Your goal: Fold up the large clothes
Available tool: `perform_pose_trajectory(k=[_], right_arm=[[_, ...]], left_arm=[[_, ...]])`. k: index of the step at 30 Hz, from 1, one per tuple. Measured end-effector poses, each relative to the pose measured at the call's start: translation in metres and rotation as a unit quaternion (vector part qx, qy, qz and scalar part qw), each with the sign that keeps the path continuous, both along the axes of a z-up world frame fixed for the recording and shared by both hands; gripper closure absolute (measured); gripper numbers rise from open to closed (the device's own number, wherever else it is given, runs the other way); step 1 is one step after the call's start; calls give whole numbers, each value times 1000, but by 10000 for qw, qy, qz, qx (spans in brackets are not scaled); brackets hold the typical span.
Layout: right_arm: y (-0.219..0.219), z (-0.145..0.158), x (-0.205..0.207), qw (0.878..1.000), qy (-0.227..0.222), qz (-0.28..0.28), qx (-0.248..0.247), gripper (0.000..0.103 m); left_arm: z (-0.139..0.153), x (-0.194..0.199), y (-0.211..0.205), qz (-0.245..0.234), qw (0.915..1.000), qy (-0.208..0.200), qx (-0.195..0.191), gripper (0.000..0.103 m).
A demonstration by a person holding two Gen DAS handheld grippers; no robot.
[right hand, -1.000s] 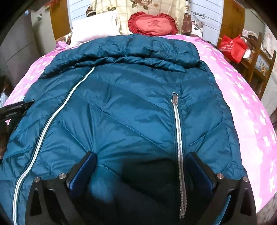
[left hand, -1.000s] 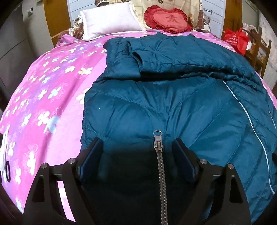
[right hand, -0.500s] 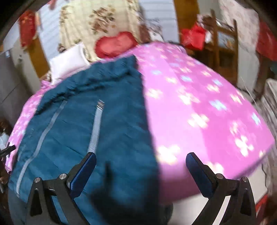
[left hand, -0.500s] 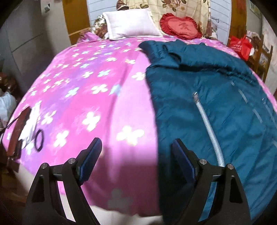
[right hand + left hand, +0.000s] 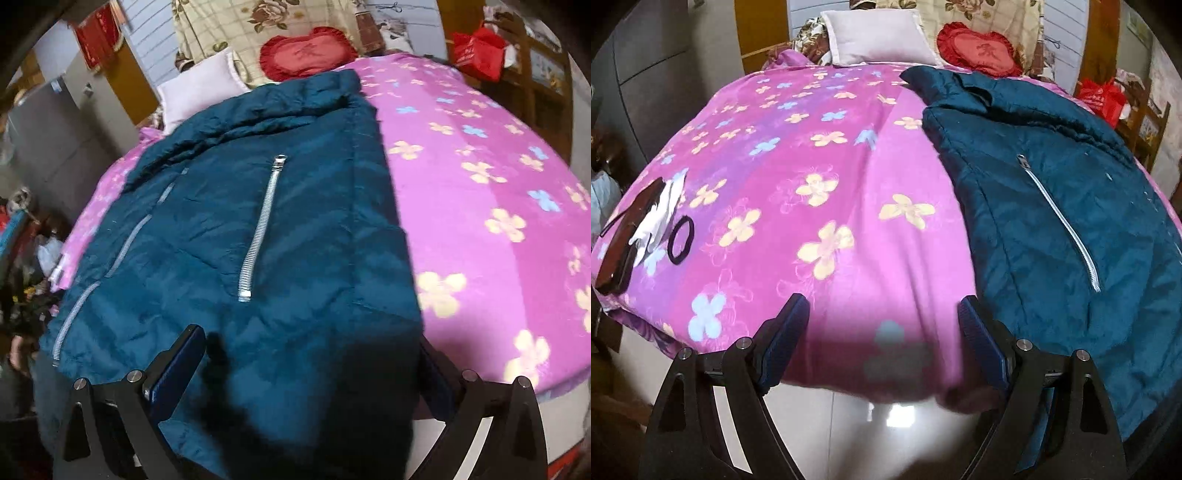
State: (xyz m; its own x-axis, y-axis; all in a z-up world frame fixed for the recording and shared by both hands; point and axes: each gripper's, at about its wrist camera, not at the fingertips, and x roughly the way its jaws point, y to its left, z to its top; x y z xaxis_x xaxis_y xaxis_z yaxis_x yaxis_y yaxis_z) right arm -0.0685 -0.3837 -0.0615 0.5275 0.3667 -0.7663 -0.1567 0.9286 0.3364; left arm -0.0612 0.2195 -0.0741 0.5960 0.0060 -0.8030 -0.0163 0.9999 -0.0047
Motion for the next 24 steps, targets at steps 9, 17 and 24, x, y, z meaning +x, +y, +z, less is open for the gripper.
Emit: perform_pose_trajectory(k=[9, 17, 24], right_arm=[[2, 1, -10, 9990, -66, 398, 214, 0], [16, -1, -2, 9988, -88, 445, -199, 0], [18, -1, -2, 9984, -98, 459, -328, 0]], left_arm=[[5, -24, -17, -515, 9975, 164, -447, 19], [28, -44, -1, -141, 9903, -225, -1366, 20], [11, -30, -36, -687, 9819, 350, -1730, 17]])
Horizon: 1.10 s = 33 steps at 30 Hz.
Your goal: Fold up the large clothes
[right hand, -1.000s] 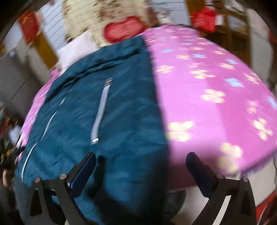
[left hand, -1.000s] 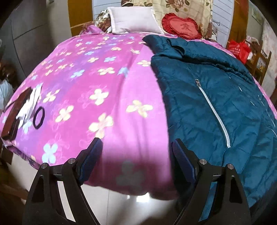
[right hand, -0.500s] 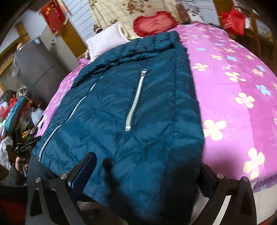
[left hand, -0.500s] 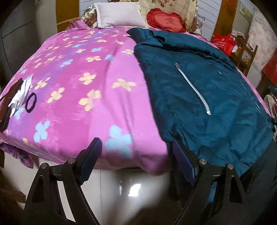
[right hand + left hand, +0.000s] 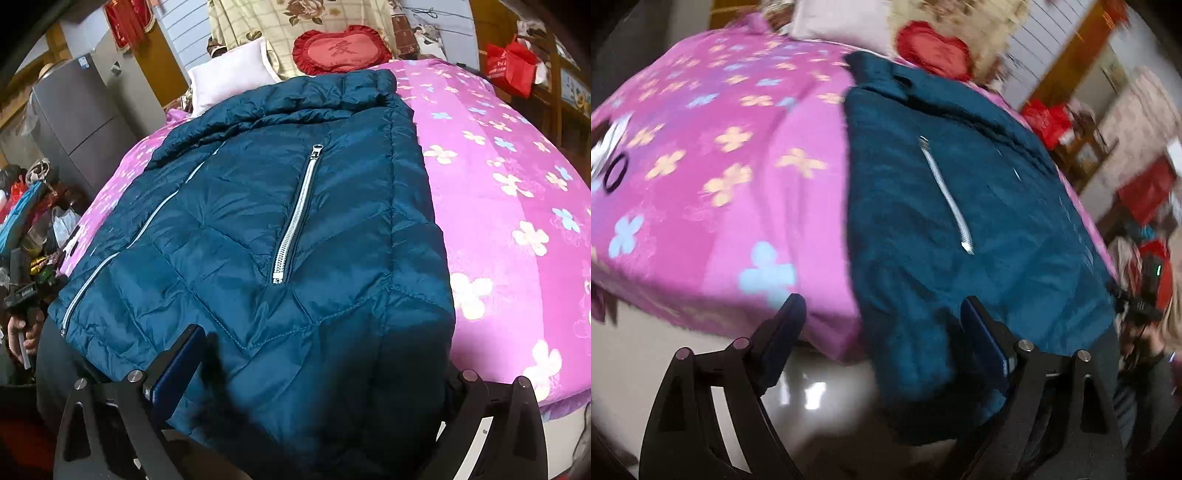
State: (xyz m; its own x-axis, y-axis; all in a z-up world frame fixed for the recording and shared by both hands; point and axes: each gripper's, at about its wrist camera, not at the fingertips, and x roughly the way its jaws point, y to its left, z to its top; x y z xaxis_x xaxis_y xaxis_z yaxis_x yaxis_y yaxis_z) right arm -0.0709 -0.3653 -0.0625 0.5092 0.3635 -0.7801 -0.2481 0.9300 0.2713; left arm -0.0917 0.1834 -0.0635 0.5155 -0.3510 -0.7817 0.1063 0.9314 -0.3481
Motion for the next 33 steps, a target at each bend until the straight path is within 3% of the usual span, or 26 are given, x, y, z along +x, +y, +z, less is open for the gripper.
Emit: perform_pose_trajectory(k=[2, 4, 7, 11, 14, 16, 17, 22, 24, 25, 26, 27, 29, 31, 33], right_arm=[[2, 0, 0, 10000, -9, 10, -64, 0], [2, 0, -1, 10000, -12, 18, -97, 0], [2, 0, -1, 10000, -11, 16, -95, 0], [3, 0, -1, 9999, -12, 19, -138, 0], [4, -1, 0, 9999, -8, 13, -171, 0], [5, -1, 0, 9998, -7, 11, -187, 0], [5, -1, 0, 9998, -7, 9, -196, 0], [7, -1, -1, 9997, -20, 2, -235, 0], [6, -1, -1, 9998, -21, -9, -209, 0], [5, -1, -1, 9999, -14, -20, -171, 0], [4, 0, 0, 10000, -11, -27, -94, 1], [2, 1, 0, 10000, -21, -13, 22, 4], [-2, 3, 1, 9996, -18, 66, 290, 31], [-8, 2, 3, 9986, 28, 51, 534, 44], [-12, 0, 4, 9980, 59, 26, 625, 49]], left_arm=[[-7, 0, -7, -254, 9985, 274, -394, 17], [-14, -1, -14, -396, 9968, 430, -543, 17], [-9, 2, -15, -354, 9948, 399, -869, 25], [9, 5, -15, -516, 9899, 251, -1293, 27], [13, 11, -20, -610, 9907, 62, -1214, 27], [4, 23, -24, -490, 9962, 73, -711, 28], [5, 23, -26, -475, 9963, -106, -711, 25], [3, 34, -33, -544, 9945, -13, -892, 28], [6, 34, -36, -519, 9957, -94, -758, 52], [5, 37, -34, -391, 9971, -63, -644, 73], [1, 39, -29, -288, 9976, 5, -631, 83], [-2, 42, -24, -238, 9970, 70, -739, 84], [-5, 42, -19, -191, 9956, 113, -915, 85], [-5, 40, -22, -246, 9967, 46, -778, 85], [-5, 38, -27, -294, 9975, 16, -644, 83]])
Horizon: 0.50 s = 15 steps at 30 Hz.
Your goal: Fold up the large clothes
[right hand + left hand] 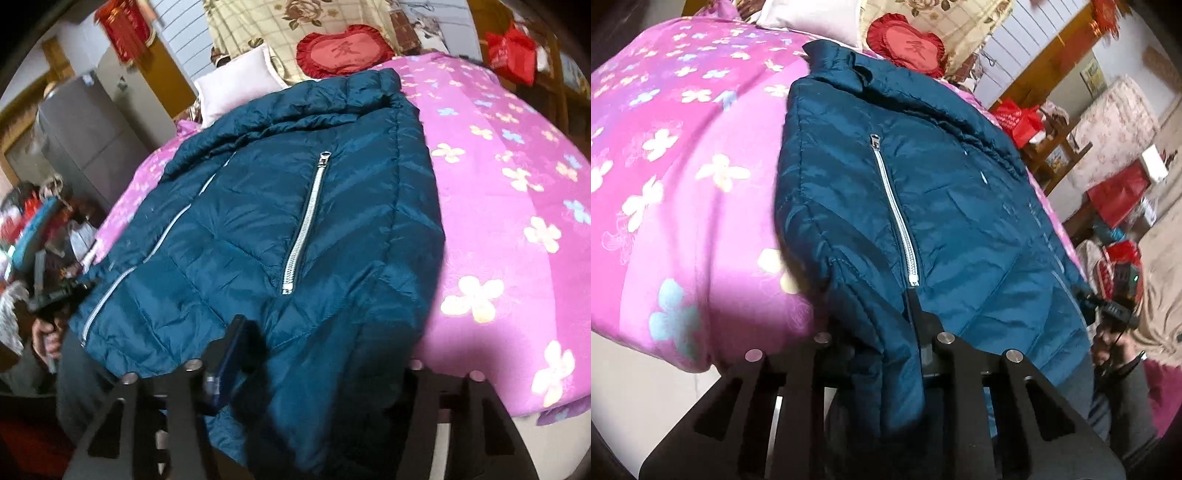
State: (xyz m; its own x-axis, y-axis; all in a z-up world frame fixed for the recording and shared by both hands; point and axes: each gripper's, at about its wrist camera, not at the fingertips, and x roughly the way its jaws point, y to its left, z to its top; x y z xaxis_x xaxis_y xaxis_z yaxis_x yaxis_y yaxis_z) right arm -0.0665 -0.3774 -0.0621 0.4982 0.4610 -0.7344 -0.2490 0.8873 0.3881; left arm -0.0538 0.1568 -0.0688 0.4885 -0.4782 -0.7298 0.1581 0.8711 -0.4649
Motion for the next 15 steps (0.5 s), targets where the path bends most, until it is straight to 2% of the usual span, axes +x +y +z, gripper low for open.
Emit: perform_pose_trajectory(k=[2, 5, 8, 12, 15], right_arm=[[-3, -1, 0, 9999, 3, 16, 130, 49], [-10, -1, -2, 10000, -76, 4, 46, 49], [-23, -3, -5, 9993, -1, -15, 374, 48], [-27, -7, 1, 9945, 149, 264, 1000, 48], [-22, -8, 9, 9935, 126, 333, 1079, 49]], left_arm=[[-1, 0, -1, -29, 10000, -21, -32, 71], [0, 0, -1, -123, 9998, -43, -163, 62], [1, 1, -5, -219, 9997, -93, -69, 62], [0, 2, -2, -185, 9996, -127, -190, 61], [-1, 2, 0, -79, 9995, -155, -265, 62]])
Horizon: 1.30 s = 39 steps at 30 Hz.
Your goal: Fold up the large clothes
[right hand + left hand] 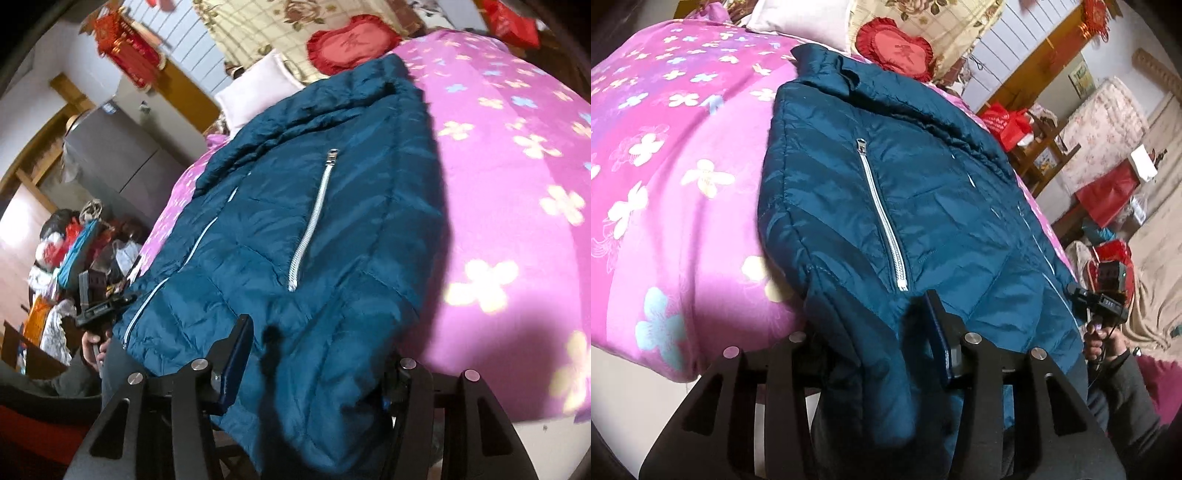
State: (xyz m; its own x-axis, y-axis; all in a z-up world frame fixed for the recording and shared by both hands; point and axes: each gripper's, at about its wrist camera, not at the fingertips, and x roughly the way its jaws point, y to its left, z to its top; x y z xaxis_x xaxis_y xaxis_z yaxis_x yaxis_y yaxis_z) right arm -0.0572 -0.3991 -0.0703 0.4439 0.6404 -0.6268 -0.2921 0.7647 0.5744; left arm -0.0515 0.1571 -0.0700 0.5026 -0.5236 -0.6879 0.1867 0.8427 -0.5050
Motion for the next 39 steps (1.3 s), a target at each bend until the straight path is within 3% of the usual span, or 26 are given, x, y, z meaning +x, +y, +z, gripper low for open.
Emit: perform_pose_trajectory(k=[7, 13, 16, 24, 28, 30, 32, 36, 39], right_arm=[[12, 5, -1, 9987, -71, -194, -474, 53], [29, 11, -5, 9916, -125, -268, -1258, 51], [35, 11, -5, 9892, -167, -233, -1438, 46], [33, 8, -12, 9882, -379, -374, -1437, 46], [39, 10, -12, 9853, -412, -169, -1649, 65], [38, 13, -14, 9854, -480, -184, -1621, 69], [38, 16, -16, 9848, -562, -210, -1629, 75], [43, 34, -28, 9839, -967, -253, -1482, 81], [47, 47, -38, 9847, -1178, -372, -1228, 84]], left_arm=[[5, -3, -11, 132, 9987, -71, 493, 62], [7, -9, -37, 365, 9868, -196, 1563, 58], [4, -11, -42, 427, 9835, -276, 1735, 55], [3, -11, -33, 526, 9890, -309, 1344, 53], [4, -12, -26, 638, 9922, -273, 1039, 53], [4, -11, -23, 680, 9936, -171, 886, 54], [6, -10, -20, 741, 9929, -66, 931, 83], [12, -7, -3, 890, 9945, 37, 559, 93], [28, -8, 12, 1043, 9933, -177, 470, 95]])
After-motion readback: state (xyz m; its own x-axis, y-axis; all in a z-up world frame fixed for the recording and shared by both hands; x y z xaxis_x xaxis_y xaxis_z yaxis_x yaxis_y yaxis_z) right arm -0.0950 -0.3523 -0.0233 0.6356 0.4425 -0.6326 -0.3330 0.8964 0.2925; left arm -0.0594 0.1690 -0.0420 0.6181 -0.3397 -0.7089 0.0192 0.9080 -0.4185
